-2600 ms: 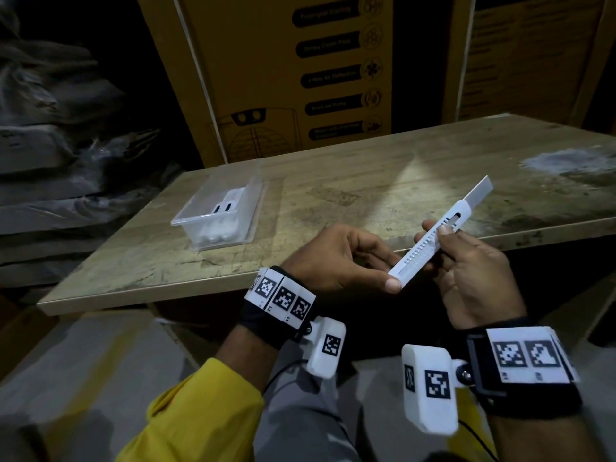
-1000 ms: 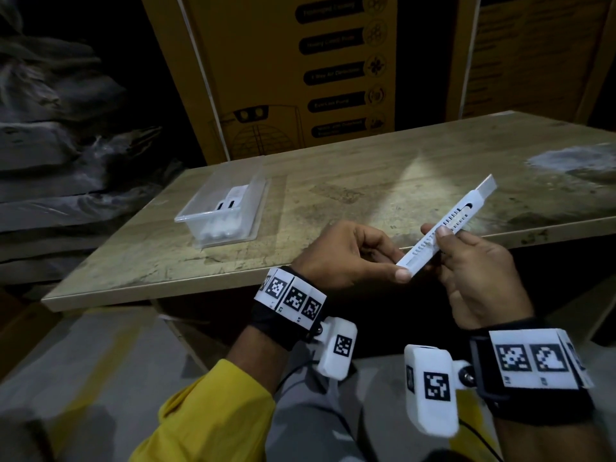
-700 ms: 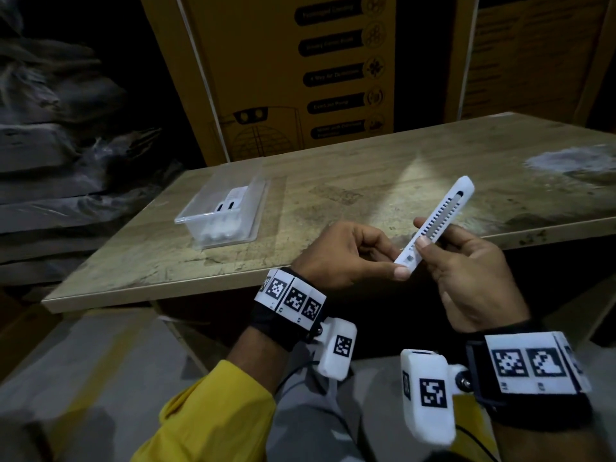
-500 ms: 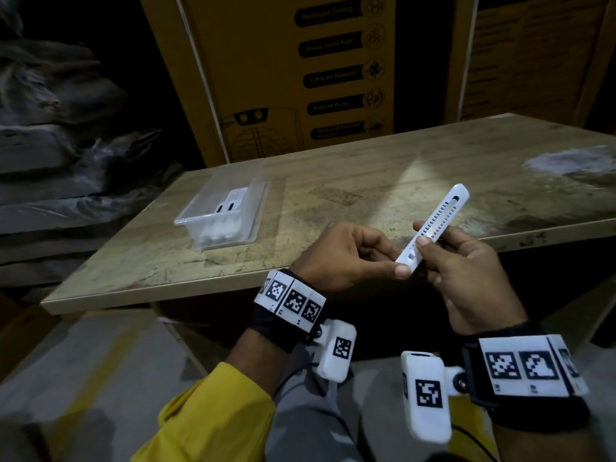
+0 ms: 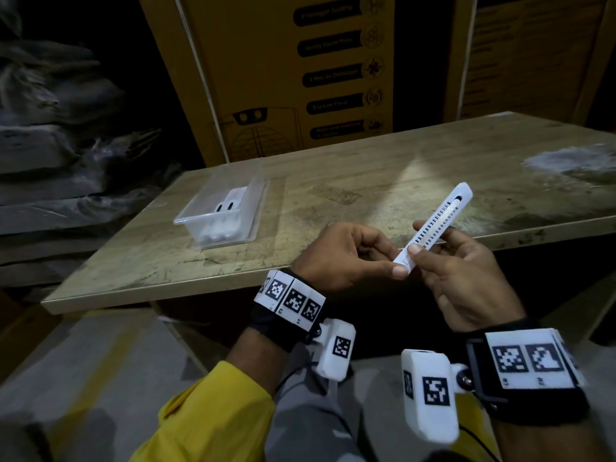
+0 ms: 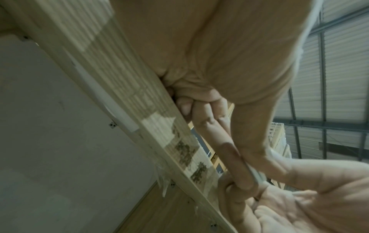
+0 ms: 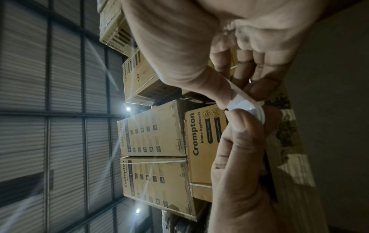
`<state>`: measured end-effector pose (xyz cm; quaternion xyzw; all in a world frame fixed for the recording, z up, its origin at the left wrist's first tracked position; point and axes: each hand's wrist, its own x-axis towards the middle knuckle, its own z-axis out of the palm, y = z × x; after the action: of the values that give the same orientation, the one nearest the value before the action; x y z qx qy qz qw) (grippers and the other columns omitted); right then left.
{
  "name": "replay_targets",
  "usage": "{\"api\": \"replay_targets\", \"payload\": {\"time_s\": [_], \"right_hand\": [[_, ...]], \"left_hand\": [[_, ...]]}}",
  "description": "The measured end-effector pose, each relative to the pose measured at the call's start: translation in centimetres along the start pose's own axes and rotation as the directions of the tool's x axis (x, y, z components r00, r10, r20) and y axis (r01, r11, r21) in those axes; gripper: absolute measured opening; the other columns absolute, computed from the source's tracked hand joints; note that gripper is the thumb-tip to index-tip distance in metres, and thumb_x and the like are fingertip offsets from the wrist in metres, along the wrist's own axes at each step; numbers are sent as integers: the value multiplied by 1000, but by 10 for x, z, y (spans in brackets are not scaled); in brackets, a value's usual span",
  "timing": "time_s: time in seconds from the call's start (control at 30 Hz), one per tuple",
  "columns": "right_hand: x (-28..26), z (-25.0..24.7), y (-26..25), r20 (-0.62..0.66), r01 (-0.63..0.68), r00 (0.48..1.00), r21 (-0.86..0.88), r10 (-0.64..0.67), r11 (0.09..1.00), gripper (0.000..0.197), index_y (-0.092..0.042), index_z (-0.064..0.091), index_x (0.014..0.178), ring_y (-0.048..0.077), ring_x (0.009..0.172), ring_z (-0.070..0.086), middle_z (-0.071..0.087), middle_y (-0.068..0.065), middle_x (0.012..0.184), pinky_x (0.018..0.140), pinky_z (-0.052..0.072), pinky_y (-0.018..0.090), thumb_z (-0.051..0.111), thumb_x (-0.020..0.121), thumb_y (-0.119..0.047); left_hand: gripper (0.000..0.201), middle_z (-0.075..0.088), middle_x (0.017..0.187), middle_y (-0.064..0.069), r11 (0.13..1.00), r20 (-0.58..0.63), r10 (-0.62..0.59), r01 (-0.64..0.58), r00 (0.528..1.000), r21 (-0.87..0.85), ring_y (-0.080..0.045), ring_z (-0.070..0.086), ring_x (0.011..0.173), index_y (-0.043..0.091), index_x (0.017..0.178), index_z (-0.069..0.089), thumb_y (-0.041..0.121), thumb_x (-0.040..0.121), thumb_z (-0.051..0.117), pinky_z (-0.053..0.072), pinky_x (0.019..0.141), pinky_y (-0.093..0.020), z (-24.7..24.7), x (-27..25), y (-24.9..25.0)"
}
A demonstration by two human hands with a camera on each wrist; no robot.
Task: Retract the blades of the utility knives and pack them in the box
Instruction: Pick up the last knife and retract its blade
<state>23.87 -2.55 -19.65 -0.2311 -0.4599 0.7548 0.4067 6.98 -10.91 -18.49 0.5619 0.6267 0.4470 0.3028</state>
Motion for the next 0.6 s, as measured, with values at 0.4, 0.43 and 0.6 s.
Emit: {"api": "replay_targets", "payload": {"time_s": [0.4,0.43,0.6], "right_hand": [[1,-2,1,3,7,1000,-44,-7,999,30,-17,67,105,31,96,68,69,12,93,87,58,39,62,91,8],[1,-2,1,-1,15,1000,-48,-15,999,29,-17,67,106,32,97,68,69,13,93,91,57,42,63,91,8],[1,1,4,-59,68,996,-86,-73,994,31,-9,64,117,38,101,72,73,15,97,99,54,54,67,89,3]], "left_hand": [[36,84,102,-24,1000,-15,22,-22,1000,2,-28,77,89,4,102,83,27,77,94,57,90,-46,0,0,-1],[33,84,102,-23,1000,-17,24,-24,1000,3,-26,77,89,4,103,83,24,79,94,58,89,-44,0,0,-1],[19,85,92,-8,999,-25,34,-34,999,9,-9,76,78,3,104,82,9,88,90,58,76,-23,0,-2,1]]}}
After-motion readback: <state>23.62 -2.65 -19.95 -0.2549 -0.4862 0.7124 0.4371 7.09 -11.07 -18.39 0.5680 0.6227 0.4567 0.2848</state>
